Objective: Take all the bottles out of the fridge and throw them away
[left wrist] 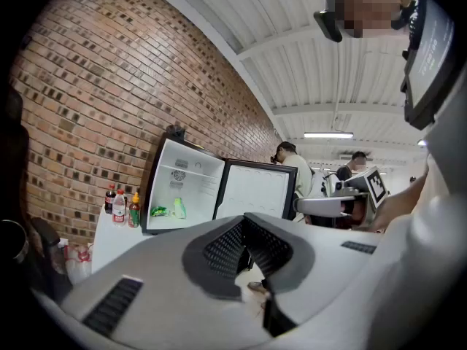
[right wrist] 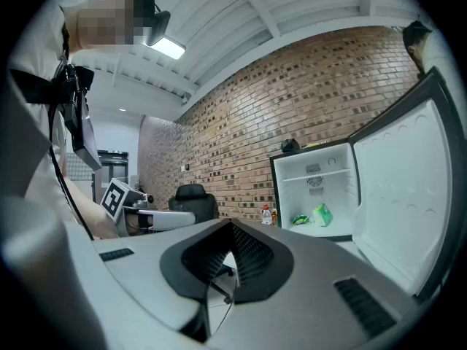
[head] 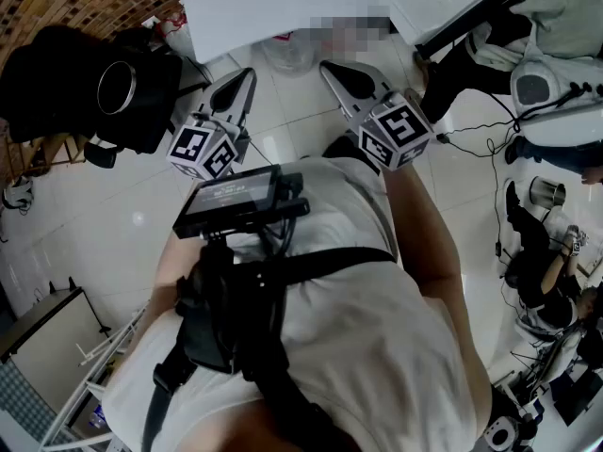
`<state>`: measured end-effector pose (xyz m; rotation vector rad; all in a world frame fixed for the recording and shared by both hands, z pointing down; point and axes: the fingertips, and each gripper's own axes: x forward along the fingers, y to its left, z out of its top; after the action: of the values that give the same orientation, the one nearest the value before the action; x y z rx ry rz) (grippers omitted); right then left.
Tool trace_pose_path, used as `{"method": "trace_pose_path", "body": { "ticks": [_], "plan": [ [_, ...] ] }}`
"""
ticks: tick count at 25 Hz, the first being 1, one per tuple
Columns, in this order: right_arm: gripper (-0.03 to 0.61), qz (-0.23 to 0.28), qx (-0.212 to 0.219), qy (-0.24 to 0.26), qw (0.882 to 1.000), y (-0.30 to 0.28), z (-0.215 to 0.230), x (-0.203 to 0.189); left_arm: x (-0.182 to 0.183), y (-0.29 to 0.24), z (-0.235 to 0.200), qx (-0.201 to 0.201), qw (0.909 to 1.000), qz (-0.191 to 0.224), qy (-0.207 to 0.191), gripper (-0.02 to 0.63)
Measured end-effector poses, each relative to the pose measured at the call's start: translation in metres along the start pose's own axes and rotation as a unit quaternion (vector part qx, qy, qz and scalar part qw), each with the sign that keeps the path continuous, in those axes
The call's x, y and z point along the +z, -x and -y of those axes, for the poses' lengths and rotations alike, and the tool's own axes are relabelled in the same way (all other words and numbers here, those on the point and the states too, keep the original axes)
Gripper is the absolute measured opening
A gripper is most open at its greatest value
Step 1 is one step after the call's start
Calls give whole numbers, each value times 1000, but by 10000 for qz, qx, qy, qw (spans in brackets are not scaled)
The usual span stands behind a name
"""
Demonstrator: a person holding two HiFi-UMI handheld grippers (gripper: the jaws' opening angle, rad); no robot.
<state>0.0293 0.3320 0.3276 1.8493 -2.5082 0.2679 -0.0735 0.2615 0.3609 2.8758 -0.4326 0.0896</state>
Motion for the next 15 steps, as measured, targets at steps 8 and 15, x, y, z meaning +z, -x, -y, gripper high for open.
{"method": "trace_pose_path", "body": {
  "ticks": [8,15],
  "plan": [
    [5,-47,-6,-249,9997,-24,42,-3,5,-35,-16,2,9998,-113,154,14],
    [5,32,448,-354,9984,-94,62,-4,15,-42,-72,485,9983,-280,141,14]
  ]
}}
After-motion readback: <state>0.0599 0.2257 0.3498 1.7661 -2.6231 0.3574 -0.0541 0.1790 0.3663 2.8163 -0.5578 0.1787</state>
